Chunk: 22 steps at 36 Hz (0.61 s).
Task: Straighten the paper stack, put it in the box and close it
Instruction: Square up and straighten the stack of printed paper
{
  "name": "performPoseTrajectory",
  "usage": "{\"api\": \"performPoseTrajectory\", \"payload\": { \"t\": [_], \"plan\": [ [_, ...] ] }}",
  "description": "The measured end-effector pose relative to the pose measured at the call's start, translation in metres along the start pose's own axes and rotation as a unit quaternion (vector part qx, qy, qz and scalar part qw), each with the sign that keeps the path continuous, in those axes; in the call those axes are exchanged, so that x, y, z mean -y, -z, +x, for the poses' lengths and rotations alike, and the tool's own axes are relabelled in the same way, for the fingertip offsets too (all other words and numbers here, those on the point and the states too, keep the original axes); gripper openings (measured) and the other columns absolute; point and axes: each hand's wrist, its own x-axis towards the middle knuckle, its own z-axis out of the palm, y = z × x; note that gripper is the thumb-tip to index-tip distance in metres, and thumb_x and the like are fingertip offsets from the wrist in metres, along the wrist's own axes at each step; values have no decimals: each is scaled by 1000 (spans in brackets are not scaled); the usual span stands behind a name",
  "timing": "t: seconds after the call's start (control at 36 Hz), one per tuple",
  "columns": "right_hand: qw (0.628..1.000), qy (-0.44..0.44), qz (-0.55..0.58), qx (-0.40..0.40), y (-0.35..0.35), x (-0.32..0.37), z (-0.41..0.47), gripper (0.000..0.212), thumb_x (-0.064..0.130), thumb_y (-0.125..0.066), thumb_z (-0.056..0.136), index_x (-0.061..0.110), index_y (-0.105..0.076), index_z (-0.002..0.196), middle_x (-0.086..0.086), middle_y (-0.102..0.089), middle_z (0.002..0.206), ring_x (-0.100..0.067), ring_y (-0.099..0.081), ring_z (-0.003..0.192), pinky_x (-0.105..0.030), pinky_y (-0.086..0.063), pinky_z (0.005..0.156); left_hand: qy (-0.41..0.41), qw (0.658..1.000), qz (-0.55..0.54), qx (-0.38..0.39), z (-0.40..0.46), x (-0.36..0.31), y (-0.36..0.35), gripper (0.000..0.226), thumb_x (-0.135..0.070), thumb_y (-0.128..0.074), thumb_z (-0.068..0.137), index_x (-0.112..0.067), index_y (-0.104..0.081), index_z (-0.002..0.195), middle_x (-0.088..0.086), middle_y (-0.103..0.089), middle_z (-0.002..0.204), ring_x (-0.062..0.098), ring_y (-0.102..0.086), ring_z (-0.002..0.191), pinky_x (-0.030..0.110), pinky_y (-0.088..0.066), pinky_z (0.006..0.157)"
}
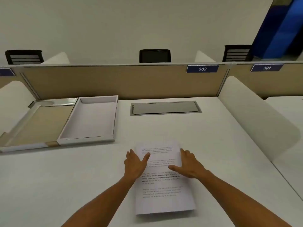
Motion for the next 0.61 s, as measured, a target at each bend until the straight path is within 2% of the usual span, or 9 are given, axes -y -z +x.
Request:
{"api": "performPoseTrajectory", "payload": {
  "t": [0.11,0.19,0.33,0.61],
  "plan": [
    [999,-38,30,18,-10,4,-6,113,74,-63,72,9,-17,152,-14,-36,148,-32,-38,137,-48,-43,108,70,997,-45,-4,-12,-5,-4,96,-67,-59,81,0,-32,144,21,-41,149,41,-41,137,53,-37,112],
    [996,-65,67,18,-19,7,-6,104,67,-68,74,7,-24,147,-16,-40,145,-33,-40,134,-47,-43,107,79,996,-43,-5,-17,-5,-7,85,-58,-63,83,0,-37,139,20,-47,143,40,-43,133,51,-39,110],
    [982,-119,146,9,-29,11,-6,96,56,-75,76,6,-29,144,-18,-39,144,-35,-41,134,-46,-42,109,102,993,-64,10,-21,-9,-6,78,-52,-63,85,-2,-36,139,19,-43,143,39,-40,133,49,-38,107],
    [977,-152,152,-11,-35,22,-9,88,46,-79,75,6,-34,139,-18,-42,139,-34,-42,130,-44,-47,105,177,977,-108,44,-19,-25,-10,82,-51,-63,86,-7,-28,146,18,-30,150,36,-33,137,47,-38,108]
  ]
}}
